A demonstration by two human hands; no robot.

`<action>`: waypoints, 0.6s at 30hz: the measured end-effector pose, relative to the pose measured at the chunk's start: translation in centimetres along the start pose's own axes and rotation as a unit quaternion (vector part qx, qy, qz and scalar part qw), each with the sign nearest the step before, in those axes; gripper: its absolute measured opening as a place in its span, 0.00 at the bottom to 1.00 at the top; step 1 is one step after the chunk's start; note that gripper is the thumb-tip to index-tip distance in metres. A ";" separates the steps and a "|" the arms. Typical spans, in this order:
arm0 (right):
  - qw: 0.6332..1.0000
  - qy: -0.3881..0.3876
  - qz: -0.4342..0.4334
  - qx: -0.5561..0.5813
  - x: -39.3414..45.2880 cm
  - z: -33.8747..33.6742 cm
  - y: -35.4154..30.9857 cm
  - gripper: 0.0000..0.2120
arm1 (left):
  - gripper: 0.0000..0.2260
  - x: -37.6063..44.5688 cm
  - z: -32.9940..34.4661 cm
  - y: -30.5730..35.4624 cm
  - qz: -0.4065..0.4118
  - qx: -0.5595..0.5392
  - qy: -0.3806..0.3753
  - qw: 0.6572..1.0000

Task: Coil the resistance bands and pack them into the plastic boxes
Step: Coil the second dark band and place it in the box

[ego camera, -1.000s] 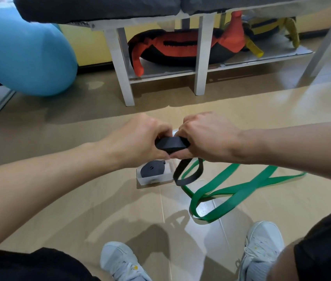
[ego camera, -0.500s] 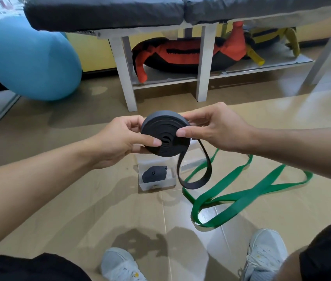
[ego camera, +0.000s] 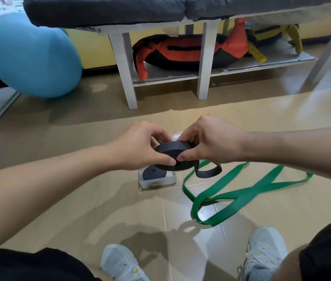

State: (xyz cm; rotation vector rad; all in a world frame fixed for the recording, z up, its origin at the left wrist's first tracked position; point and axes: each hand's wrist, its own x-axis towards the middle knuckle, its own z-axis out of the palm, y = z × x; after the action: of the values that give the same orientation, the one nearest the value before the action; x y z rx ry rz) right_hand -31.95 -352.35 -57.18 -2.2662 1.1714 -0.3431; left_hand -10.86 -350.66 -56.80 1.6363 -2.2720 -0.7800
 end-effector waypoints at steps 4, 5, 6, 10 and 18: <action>1.000 -0.004 -0.006 -0.026 0.1 0.5 -0.2 0.10 | 0.11 0.1 0.3 0.5 0.011 0.049 0.007 0.999; 1.000 -0.002 -0.002 -0.010 0.2 0.5 -0.2 0.12 | 0.10 0.2 0.2 0.3 0.007 0.032 0.007 0.999; 1.000 0.003 0.001 0.009 0.2 0.4 -0.1 0.14 | 0.10 0.3 0.0 0.2 0.000 0.009 0.004 1.000; 0.993 0.043 0.021 0.109 0.2 -0.2 0.6 0.16 | 0.09 0.4 -0.6 -1.4 -0.066 -0.123 -0.013 0.990; 0.991 0.057 0.027 0.120 0.0 -0.3 1.5 0.14 | 0.10 0.0 -0.3 -3.1 -0.095 -0.287 -0.032 0.953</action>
State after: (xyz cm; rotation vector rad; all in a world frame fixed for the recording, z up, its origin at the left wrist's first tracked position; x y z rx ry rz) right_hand -33.04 -353.17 -57.83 -2.0249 1.1780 -0.5676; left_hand -8.24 -351.44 -58.27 1.5590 -1.6949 -1.3987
